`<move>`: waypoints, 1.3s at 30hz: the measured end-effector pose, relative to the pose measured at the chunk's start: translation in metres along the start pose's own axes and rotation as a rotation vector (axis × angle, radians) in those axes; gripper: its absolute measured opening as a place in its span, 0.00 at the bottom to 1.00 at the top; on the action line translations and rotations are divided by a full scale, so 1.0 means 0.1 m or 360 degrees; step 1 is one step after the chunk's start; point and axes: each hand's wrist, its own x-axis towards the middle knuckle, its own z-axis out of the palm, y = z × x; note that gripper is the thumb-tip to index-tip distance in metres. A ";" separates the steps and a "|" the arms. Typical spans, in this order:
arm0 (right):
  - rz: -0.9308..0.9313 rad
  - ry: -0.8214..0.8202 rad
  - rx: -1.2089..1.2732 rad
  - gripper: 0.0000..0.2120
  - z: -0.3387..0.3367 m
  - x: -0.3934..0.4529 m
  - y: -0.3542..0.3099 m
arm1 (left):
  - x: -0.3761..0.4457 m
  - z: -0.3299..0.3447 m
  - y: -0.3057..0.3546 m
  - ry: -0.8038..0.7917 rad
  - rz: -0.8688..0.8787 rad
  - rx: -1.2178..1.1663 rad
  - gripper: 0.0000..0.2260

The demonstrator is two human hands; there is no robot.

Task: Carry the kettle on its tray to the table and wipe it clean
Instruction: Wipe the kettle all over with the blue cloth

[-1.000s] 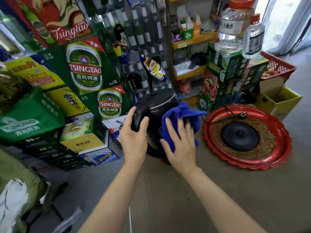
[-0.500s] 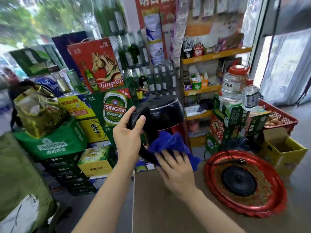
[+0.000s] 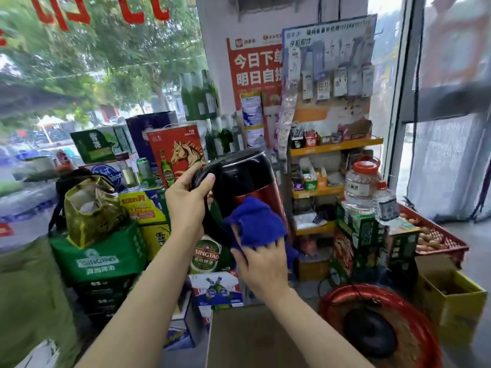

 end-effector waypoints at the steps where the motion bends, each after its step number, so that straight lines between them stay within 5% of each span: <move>1: -0.0027 0.0039 -0.0009 0.25 -0.08 0.30 0.04 | 0.00 -0.02 0.02 -0.0010 -0.0011 -0.0013 0.14; 4: 0.0275 0.0099 0.0231 0.26 -0.37 1.16 0.24 | 0.02 -0.11 0.05 0.0039 -0.0084 -0.0171 0.14; 7: 0.0732 0.0017 0.0662 0.26 -0.38 1.17 0.32 | 0.09 -0.21 0.11 0.0114 -0.0117 -0.0303 0.16; 11: 0.0268 -0.0022 0.0372 0.26 -0.23 0.27 -0.08 | 0.14 -0.27 0.13 0.0086 -0.0147 -0.0231 0.16; 13: 0.0125 -0.0030 0.0416 0.26 -0.21 0.51 -0.05 | 0.12 -0.31 0.11 0.0022 -0.0162 -0.0187 0.16; 17: 0.0770 -0.0266 0.1342 0.25 -0.37 1.53 0.41 | 0.13 -0.40 0.12 0.0008 -0.0193 -0.0227 0.16; 20: 0.1130 -0.0366 0.1870 0.24 -0.38 1.26 0.51 | 0.19 -0.51 0.14 0.0043 -0.0192 -0.0232 0.16; 24: 0.0430 -0.0140 0.0712 0.26 -0.17 0.14 -0.11 | 0.21 -0.56 0.04 0.0051 -0.0196 -0.0103 0.13; 26: 0.0097 -0.0089 0.0395 0.25 -0.10 0.32 -0.33 | 0.18 -0.49 -0.02 0.0031 -0.0205 -0.0073 0.12; 29: 0.0155 -0.0201 0.0609 0.27 -0.15 1.10 -0.13 | 0.19 -0.43 0.00 0.0069 -0.0160 -0.0115 0.13; 33: 0.0837 -0.0189 0.1495 0.28 -0.13 1.51 0.34 | 0.25 -0.35 0.18 0.0110 -0.0014 -0.0104 0.14; 35: 0.0794 -0.0081 0.1100 0.26 -0.10 1.05 0.12 | 0.27 -0.28 0.25 0.0108 0.0017 -0.0063 0.15; 39: -0.0069 -0.0094 0.0246 0.21 0.04 0.20 -0.38 | 0.30 -0.23 0.23 0.0078 -0.0038 -0.0060 0.14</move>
